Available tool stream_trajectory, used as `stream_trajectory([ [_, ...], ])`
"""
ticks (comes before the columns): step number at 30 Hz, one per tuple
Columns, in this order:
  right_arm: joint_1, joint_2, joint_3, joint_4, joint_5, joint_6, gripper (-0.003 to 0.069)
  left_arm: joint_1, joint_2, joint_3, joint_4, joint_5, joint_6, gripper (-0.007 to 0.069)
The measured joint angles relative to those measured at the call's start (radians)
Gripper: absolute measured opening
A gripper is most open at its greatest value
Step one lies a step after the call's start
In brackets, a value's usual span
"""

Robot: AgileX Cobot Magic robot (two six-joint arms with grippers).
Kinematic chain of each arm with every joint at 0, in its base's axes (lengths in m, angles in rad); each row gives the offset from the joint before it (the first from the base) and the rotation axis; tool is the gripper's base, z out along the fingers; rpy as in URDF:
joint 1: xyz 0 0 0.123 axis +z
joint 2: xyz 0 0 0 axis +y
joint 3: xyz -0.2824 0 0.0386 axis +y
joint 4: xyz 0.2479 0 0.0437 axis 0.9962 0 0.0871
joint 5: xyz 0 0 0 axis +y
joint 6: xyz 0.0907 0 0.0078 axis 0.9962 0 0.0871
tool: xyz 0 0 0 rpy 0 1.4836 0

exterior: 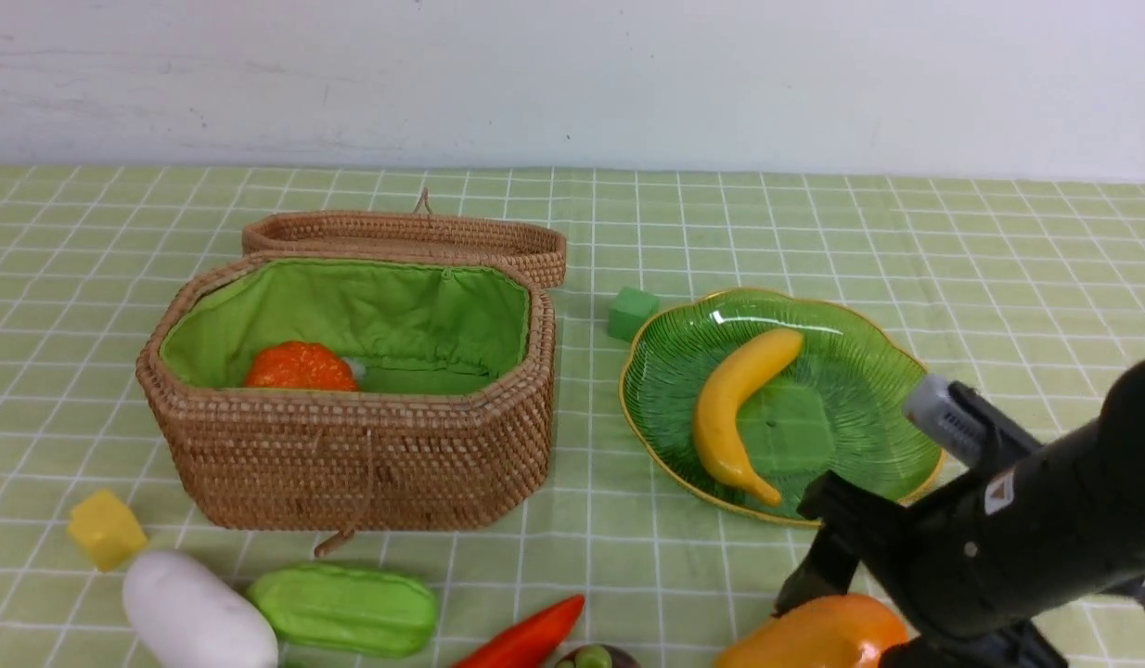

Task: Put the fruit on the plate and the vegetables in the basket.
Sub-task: Use the right arm to grab a mango and put it into the right plate

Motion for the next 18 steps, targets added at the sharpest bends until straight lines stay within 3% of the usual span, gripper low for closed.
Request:
stream_trajectory([
  [7, 0.053, 0.044, 0.081, 0.016, -0.160, 0.080, 0.0593, 0.000, 0.000, 0.000, 0.000, 0.000, 0.000, 0.0239],
  [15, 0.054, 0.154, 0.084, -0.018, -0.221, 0.080, 0.0590, 0.000, 0.000, 0.000, 0.000, 0.000, 0.000, 0.0239],
  [18, 0.054, 0.159, 0.082, -0.027, -0.221, 0.053, 0.0559, 0.000, 0.000, 0.000, 0.000, 0.000, 0.000, 0.0239],
])
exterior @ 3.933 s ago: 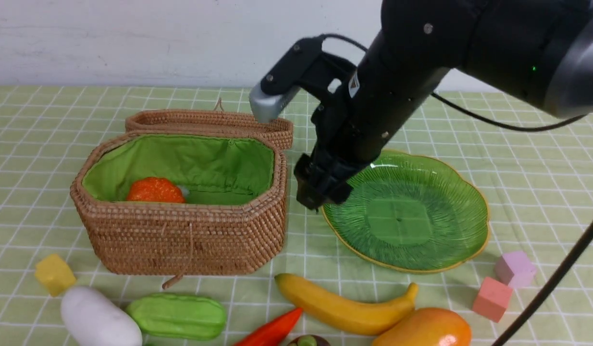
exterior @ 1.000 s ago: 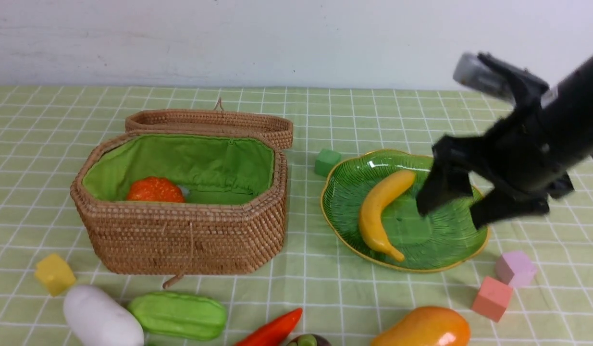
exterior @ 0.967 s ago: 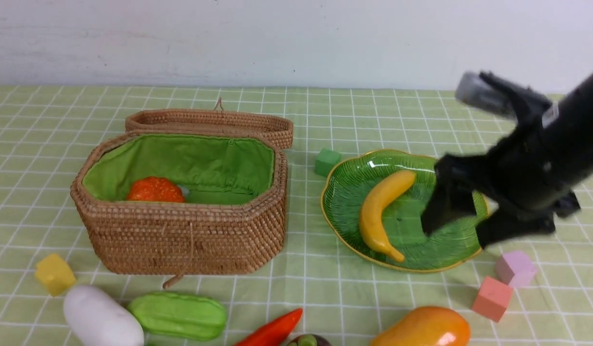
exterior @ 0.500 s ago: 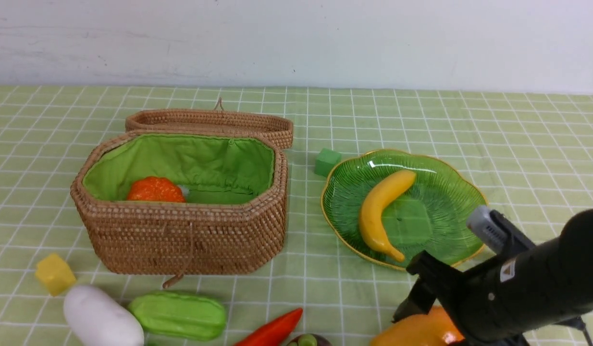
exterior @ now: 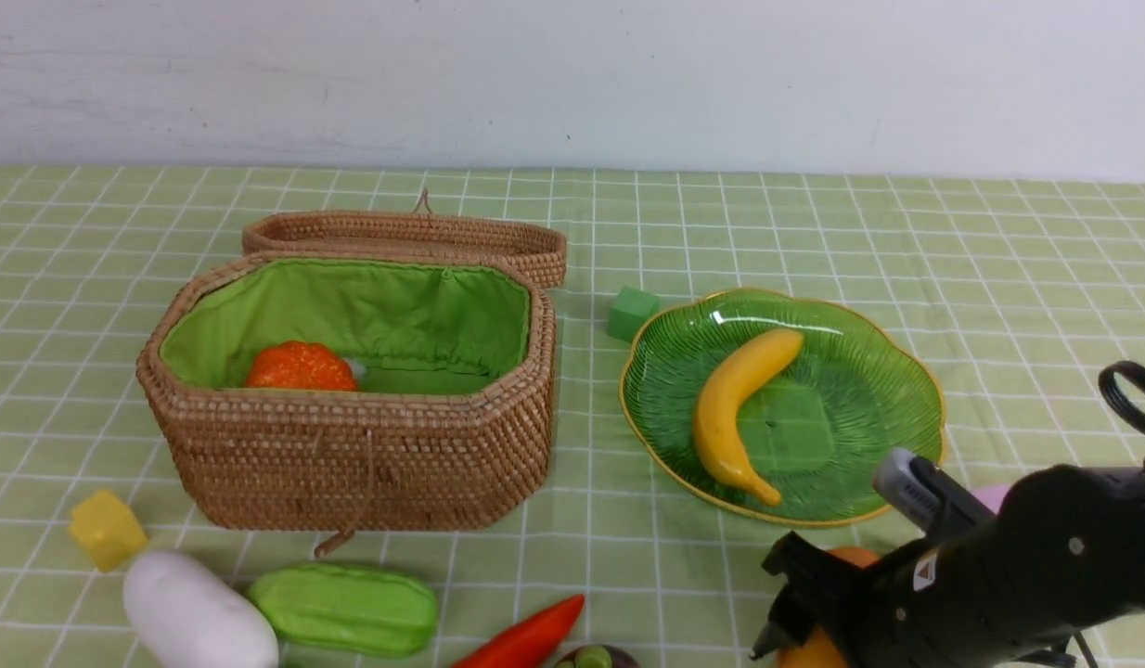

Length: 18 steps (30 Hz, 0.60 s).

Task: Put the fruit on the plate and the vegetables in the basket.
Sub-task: Use the right arm to grab a mango and put it into the right plate

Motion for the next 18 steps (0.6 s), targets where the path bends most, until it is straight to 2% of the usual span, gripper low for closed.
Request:
stream_trajectory([
  [1, 0.000, -0.003, 0.000, 0.000, 0.004, -0.024, 0.0526, 0.000, 0.000, 0.000, 0.000, 0.000, 0.000, 0.0239],
  [3, 0.000, -0.017, 0.000, 0.000, 0.024, -0.077, 0.0510, 0.000, 0.000, 0.000, 0.000, 0.000, 0.000, 0.0239],
  [13, 0.000, -0.237, 0.001, -0.007, 0.112, -0.383, 0.0510, 0.000, 0.000, 0.000, 0.000, 0.000, 0.000, 0.0239],
  [15, -0.011, -0.290, -0.033, -0.050, 0.182, -0.461, 0.0510, 0.000, 0.000, 0.000, 0.000, 0.000, 0.000, 0.0239],
  [18, -0.071, -0.294, -0.124, -0.141, 0.265, -0.479, 0.0510, 0.000, 0.000, 0.000, 0.000, 0.000, 0.000, 0.0239],
])
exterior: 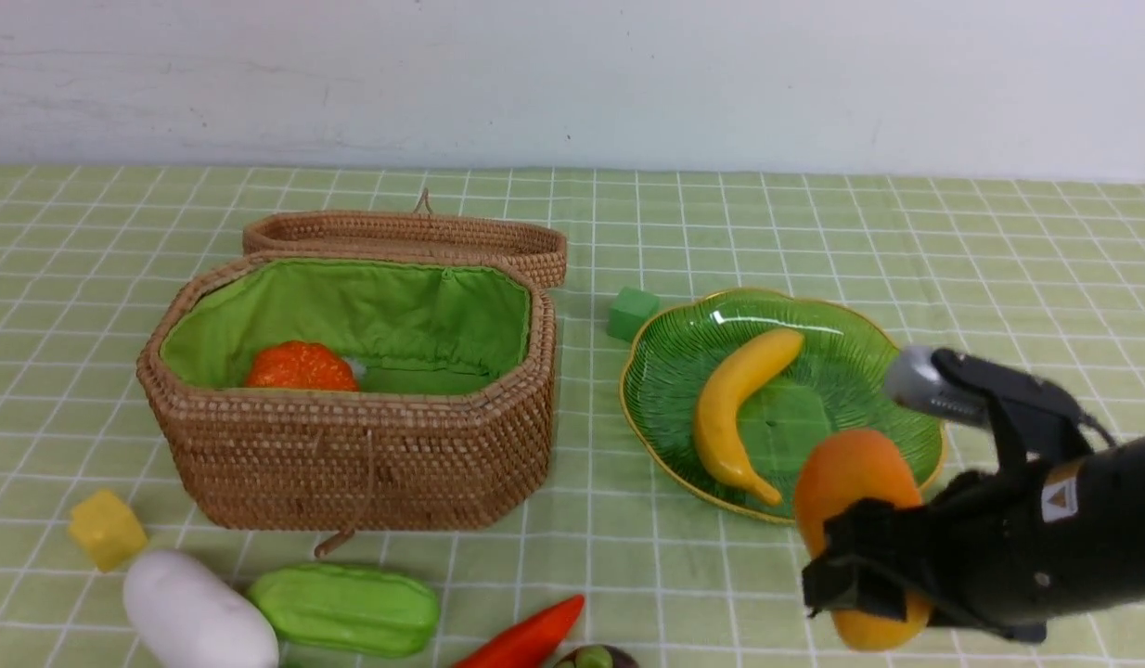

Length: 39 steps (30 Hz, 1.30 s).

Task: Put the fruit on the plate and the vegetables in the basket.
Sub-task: Use the right arm to grab a mango and put it into the right plate

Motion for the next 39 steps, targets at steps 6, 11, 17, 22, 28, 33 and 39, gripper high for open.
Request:
stream_trajectory([
  [6, -0.169, 0.134, -0.205, -0.092, 0.040, -0.012, 0.0510, 0.000, 0.000, 0.000, 0.000, 0.000, 0.000, 0.0239],
  [11, -0.242, 0.360, -0.364, -0.092, 0.005, -0.020, 0.0510, 0.000, 0.000, 0.000, 0.000, 0.000, 0.000, 0.0239],
  [17, -0.242, 0.546, -0.479, -0.075, -0.036, -0.021, 0.0510, 0.000, 0.000, 0.000, 0.000, 0.000, 0.000, 0.0239],
  [22, -0.242, 0.595, -0.517, -0.072, -0.027, -0.021, 0.0510, 0.000, 0.000, 0.000, 0.000, 0.000, 0.000, 0.0239],
  [28, -0.242, 0.547, -0.530, -0.071, 0.003, -0.026, 0.0596, 0.000, 0.000, 0.000, 0.000, 0.000, 0.000, 0.0239],
  [33, -0.242, 0.472, -0.531, -0.071, 0.057, -0.123, 0.0679, 0.000, 0.000, 0.000, 0.000, 0.000, 0.000, 0.0239],
  [39, -0.224, 0.406, -0.531, -0.065, 0.162, -0.303, 0.0638, 0.000, 0.000, 0.000, 0.000, 0.000, 0.000, 0.0239],
])
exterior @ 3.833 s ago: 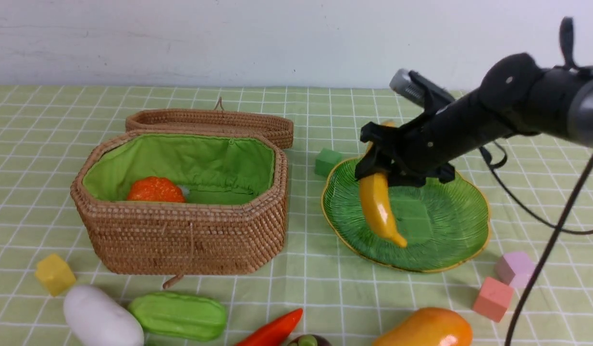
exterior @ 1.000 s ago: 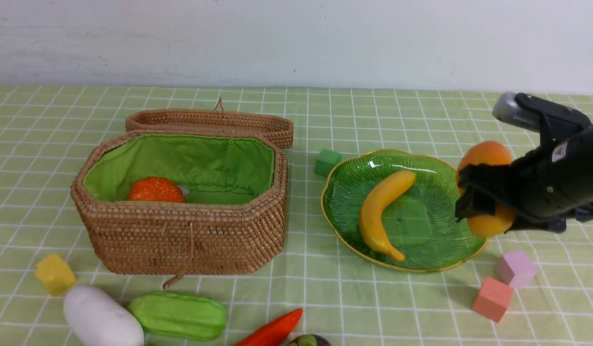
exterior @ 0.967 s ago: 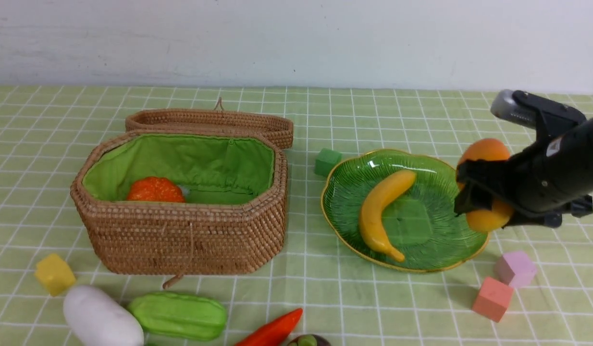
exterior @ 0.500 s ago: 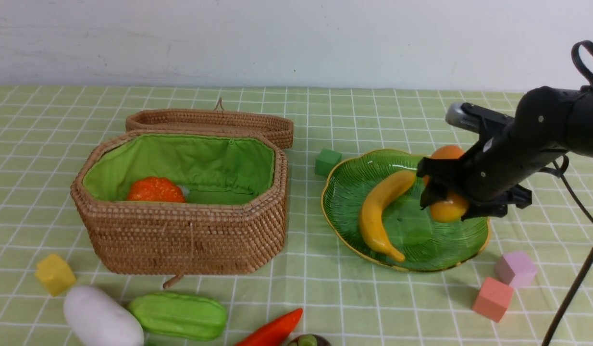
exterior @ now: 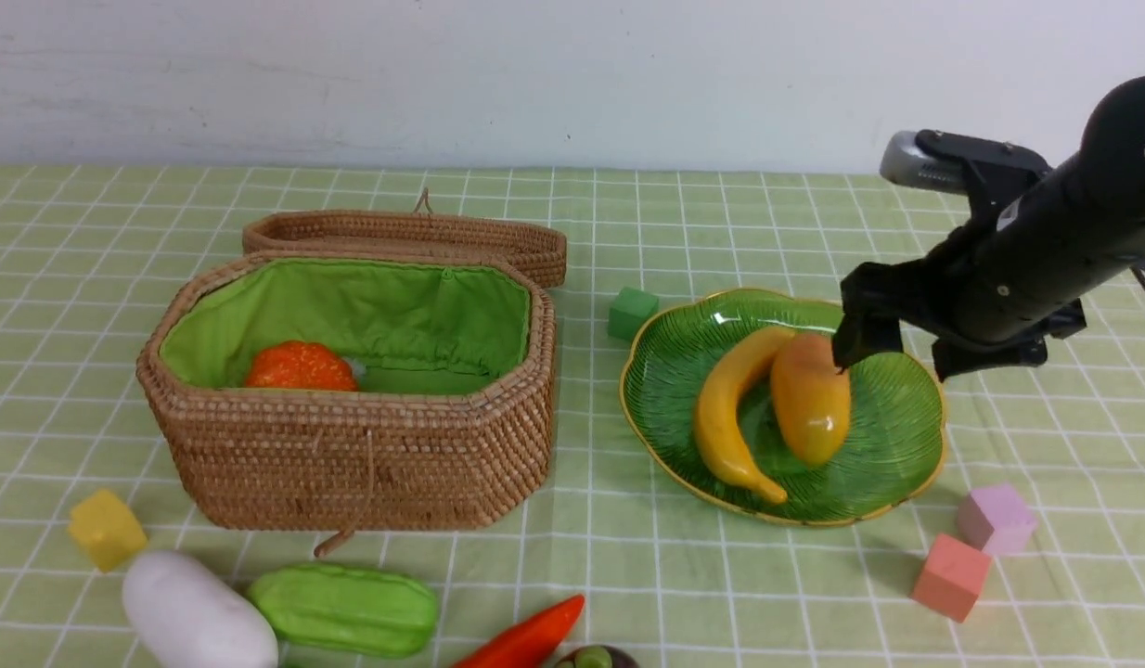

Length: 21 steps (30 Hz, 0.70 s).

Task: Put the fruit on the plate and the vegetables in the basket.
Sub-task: Use the right arm to grab a mango and put it into the right plate, then use the right arm to grab a mangosteen and put it into the right plate

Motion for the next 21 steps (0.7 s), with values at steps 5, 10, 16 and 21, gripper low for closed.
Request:
stream_trajectory([
  [5, 0.138, -0.032, 0.000, 0.007, 0.130, -0.189, 0.0596, 0.000, 0.000, 0.000, 0.000, 0.000, 0.000, 0.0239],
  [10, 0.352, -0.028, 0.000, 0.034, 0.150, -0.191, 0.0589, 0.000, 0.000, 0.000, 0.000, 0.000, 0.000, 0.0239],
  [16, 0.532, 0.028, 0.002, -0.002, 0.121, -0.137, 0.0616, 0.000, 0.000, 0.000, 0.000, 0.000, 0.000, 0.0239],
  [21, 0.595, 0.101, 0.017, -0.002, 0.088, -0.107, 0.0631, 0.000, 0.000, 0.000, 0.000, 0.000, 0.000, 0.0239],
])
